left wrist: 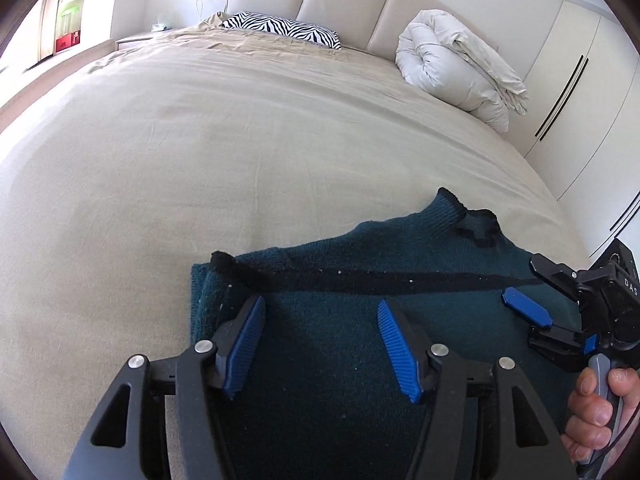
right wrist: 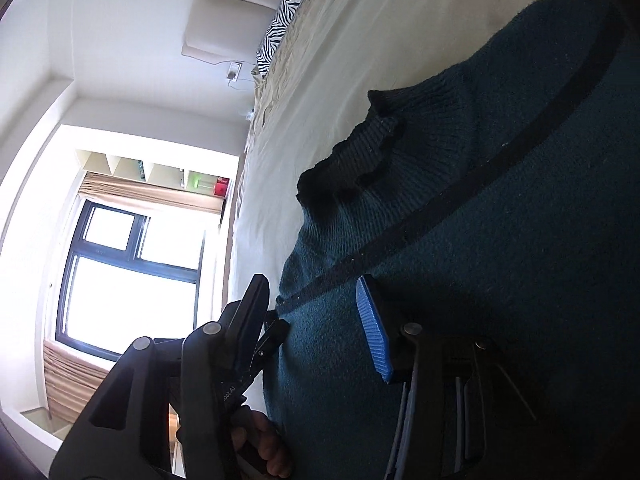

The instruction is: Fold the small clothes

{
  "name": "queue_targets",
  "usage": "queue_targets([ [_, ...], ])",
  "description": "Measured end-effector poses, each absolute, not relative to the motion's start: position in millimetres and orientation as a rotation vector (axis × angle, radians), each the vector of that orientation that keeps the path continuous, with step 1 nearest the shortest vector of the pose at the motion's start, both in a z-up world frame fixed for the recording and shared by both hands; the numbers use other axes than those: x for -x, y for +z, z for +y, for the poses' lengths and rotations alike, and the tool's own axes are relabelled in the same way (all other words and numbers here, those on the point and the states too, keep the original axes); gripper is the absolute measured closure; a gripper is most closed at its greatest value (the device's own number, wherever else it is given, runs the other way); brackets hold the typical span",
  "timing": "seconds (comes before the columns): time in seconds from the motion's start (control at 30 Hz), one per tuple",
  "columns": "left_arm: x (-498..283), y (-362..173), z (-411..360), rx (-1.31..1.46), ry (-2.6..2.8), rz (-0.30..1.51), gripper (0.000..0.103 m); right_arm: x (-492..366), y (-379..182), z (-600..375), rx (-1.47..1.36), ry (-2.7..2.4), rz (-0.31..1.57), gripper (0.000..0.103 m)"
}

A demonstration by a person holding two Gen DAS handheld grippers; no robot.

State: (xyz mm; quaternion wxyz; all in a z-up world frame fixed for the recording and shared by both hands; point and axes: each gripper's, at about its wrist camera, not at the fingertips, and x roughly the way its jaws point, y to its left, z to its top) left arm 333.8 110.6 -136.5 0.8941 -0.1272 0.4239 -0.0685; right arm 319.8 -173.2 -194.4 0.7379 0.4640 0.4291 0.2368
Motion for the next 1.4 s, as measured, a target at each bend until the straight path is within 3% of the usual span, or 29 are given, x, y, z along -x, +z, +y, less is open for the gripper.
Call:
queue_targets([
  [0.07,-333.9,-137.6,104.2,0.224,-0.129,0.877,0.04,-322.4,-198.1,-194.2,-1.051,0.51,0.908,0.072],
  [0.33,-335.5,-141.2,103.2,0.21,-0.126,0.87,0.04,-310.4,-187.0,-288.1,-1.072,0.32,0.787,0.072],
  [0.43,-335.2,-141.5,103.0,0.204,-0.124,0.868,0.039,-294.4,-173.8,-323.7,-1.03,0.137,0.755,0.068],
  [0.53,-335.5,-141.6,102.9,0.202,-0.123,0.867,0.039,-271.1,-152.8,-332.8,-1.044,0.138,0.704,0.053],
  [0.7,-334.5,-141.2,99.5,0.189,-0.113,0.867,0.039,-252.0,-128.2,-258.5,-0.921,0.371,0.778,0.053],
  [0.9,-334.3,-141.3,99.7,0.189,-0.114,0.864,0.039,-226.3,-168.6,-127.7,-0.779,0.623,1.021,0.053],
  [1.0,-334.5,-141.3,100.3,0.191,-0.117,0.86,0.039,-208.0,-186.0,-111.3,-0.724,0.635,1.017,0.054],
  [1.4,-333.4,-143.4,100.8,0.194,-0.118,0.852,0.039,-196.3,-173.4,-296.3,-0.951,0.318,0.791,0.056],
])
